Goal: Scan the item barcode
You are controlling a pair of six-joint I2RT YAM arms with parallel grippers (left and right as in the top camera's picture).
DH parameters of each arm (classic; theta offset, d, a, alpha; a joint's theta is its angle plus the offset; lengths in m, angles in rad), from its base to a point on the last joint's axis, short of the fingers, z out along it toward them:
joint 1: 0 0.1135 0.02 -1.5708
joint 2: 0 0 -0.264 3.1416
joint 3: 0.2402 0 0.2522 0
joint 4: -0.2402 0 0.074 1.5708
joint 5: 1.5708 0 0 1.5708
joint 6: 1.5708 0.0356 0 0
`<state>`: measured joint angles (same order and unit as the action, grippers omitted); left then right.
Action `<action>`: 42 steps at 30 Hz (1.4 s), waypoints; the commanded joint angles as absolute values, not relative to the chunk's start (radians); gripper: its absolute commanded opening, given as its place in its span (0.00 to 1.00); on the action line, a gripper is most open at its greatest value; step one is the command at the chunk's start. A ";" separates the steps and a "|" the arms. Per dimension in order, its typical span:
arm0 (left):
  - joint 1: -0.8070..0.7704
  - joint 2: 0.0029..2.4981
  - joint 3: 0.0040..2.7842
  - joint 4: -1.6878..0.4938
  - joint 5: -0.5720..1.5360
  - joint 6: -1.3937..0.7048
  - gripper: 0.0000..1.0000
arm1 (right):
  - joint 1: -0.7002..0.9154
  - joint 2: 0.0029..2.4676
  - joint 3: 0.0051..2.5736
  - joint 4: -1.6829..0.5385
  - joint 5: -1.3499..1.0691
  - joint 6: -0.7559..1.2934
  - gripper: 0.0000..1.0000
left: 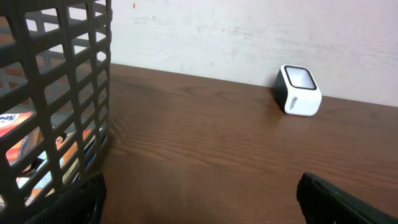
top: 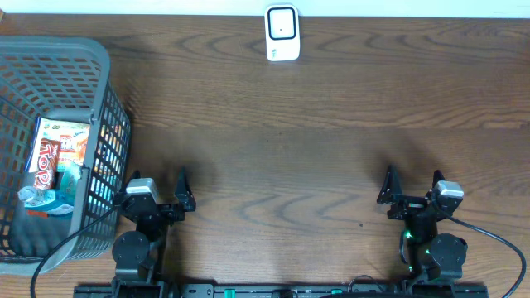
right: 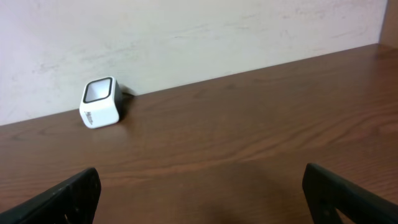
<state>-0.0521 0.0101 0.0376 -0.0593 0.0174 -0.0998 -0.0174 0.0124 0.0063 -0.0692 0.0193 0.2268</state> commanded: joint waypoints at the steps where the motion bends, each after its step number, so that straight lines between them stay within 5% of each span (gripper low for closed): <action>1: -0.046 0.006 0.004 -0.069 0.014 -0.083 0.98 | -0.019 0.007 0.006 -0.072 0.024 0.228 0.99; 33: -0.046 0.006 0.004 -0.064 0.014 -0.088 0.98 | -0.019 0.007 0.006 -0.072 0.024 0.228 0.99; 42: -0.047 0.026 0.126 -0.068 0.277 -0.238 0.98 | -0.019 0.007 0.006 -0.072 0.024 0.228 0.99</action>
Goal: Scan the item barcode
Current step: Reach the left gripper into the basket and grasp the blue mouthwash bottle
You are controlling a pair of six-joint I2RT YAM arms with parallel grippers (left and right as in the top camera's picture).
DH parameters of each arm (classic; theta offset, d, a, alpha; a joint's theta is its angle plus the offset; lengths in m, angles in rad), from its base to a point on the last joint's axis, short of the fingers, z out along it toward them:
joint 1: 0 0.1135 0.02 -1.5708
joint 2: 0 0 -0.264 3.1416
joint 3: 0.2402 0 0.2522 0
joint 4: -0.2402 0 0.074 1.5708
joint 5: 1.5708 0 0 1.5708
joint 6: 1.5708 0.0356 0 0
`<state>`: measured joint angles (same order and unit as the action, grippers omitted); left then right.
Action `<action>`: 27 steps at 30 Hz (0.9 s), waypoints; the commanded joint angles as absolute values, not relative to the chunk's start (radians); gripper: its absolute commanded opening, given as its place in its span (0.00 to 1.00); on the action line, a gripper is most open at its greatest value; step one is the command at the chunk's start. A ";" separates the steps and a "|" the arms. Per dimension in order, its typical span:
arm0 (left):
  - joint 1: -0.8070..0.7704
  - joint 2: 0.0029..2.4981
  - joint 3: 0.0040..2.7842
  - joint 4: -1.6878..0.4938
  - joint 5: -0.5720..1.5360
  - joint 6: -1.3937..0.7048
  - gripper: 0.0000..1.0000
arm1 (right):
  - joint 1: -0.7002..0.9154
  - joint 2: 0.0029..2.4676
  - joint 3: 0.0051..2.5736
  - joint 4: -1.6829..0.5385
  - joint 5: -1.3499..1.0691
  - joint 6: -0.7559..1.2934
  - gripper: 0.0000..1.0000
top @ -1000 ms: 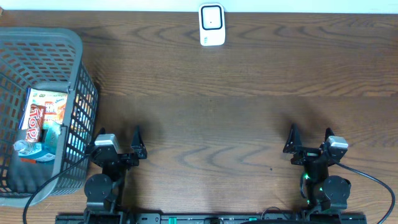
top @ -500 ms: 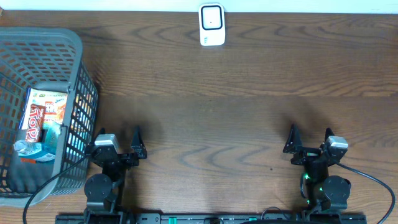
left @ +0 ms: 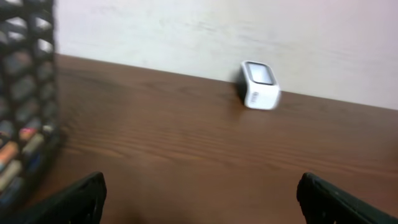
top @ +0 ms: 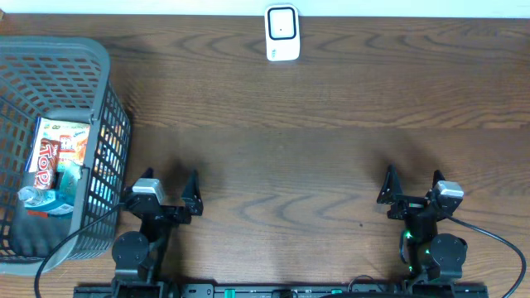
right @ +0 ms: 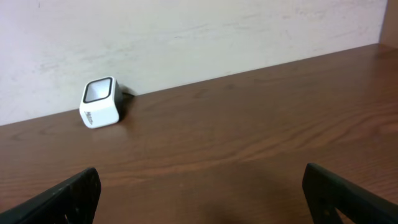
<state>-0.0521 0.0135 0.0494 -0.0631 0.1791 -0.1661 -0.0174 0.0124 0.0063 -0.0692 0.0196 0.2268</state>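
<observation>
A white barcode scanner [top: 282, 33] stands at the table's far edge; both wrist views show it too [left: 260, 93] [right: 99, 111]. Packaged items [top: 56, 157] lie in the grey mesh basket [top: 99, 91] at the left. My left gripper [top: 171, 186] sits open at the near left, just right of the basket, nothing between its fingers. My right gripper [top: 412, 184] rests open at the near right, equally bare. In the left wrist view the basket wall [left: 28, 106] is a blur at the left edge.
A dark wood table [top: 315, 132] stretches between the grippers and the scanner. A pale wall [right: 186, 31] rises right behind the scanner. A black cable [top: 489, 236] trails from the right arm's base.
My left gripper has shifted slightly right and turned away from the basket, so the basket fills less of its wrist view and the scanner sits further left. The right arm has not moved.
</observation>
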 commanded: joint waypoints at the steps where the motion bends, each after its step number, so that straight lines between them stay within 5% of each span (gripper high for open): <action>1: -0.047 0.040 0.164 -0.070 0.304 -0.238 0.98 | -0.019 0.007 0.006 -0.072 0.024 0.228 0.99; 8: -0.047 0.208 0.471 -0.156 0.420 -0.240 0.98 | -0.019 0.007 0.006 -0.072 0.024 0.228 0.99; 19: -0.047 0.614 1.205 -0.772 0.474 -0.142 0.98 | -0.019 0.007 0.006 -0.072 0.024 0.228 0.99; 27: -0.047 0.646 1.287 -0.896 0.376 -0.158 0.98 | -0.019 0.007 0.006 -0.072 0.024 0.228 0.99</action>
<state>-0.0521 0.6331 1.2766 -0.8921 0.4301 -0.1497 -0.0174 0.0124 0.0063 -0.0692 0.0193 0.2268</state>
